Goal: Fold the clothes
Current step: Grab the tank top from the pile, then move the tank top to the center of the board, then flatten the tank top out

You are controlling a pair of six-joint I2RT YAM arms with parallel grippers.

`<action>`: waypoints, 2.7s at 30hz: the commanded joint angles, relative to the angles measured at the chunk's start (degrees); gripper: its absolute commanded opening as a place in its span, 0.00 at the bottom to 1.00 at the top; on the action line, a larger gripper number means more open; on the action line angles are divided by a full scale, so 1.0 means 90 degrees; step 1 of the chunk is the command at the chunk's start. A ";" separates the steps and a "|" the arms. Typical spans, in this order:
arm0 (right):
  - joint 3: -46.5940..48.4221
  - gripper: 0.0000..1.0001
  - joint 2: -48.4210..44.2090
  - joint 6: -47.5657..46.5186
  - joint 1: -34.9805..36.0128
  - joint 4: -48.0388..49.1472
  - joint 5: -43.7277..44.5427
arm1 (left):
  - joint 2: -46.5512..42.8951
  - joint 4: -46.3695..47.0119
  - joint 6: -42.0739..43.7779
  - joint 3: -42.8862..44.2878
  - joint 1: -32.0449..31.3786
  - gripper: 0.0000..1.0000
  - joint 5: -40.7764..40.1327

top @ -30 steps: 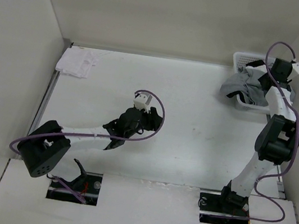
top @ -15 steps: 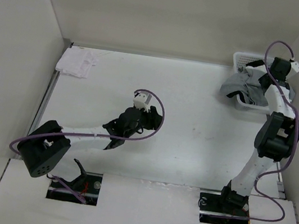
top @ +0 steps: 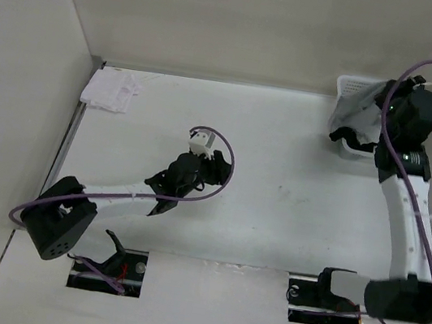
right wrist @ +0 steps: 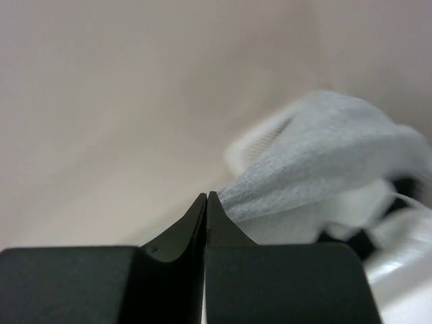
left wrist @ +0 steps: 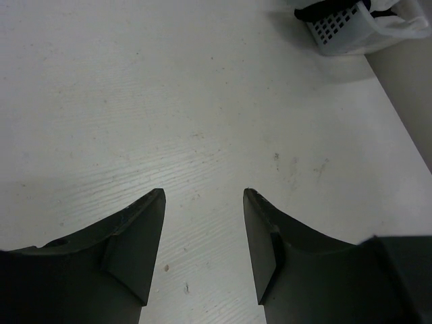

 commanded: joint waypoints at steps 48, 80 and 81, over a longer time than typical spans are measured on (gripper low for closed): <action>-0.5583 0.49 -0.0616 0.2486 0.4358 0.0732 -0.0564 | 0.0665 -0.1804 -0.0363 0.0675 -0.0791 0.35 -0.0278; -0.3974 0.00 -0.1023 0.1991 0.4389 0.0644 -0.0164 | 0.1856 -0.0779 -0.1769 0.0400 -0.0158 0.08 0.0319; -0.3760 0.00 -0.1297 0.1805 0.4350 0.0517 -0.0144 | 0.1856 -0.0701 -0.1838 0.0478 -0.0070 0.07 0.0329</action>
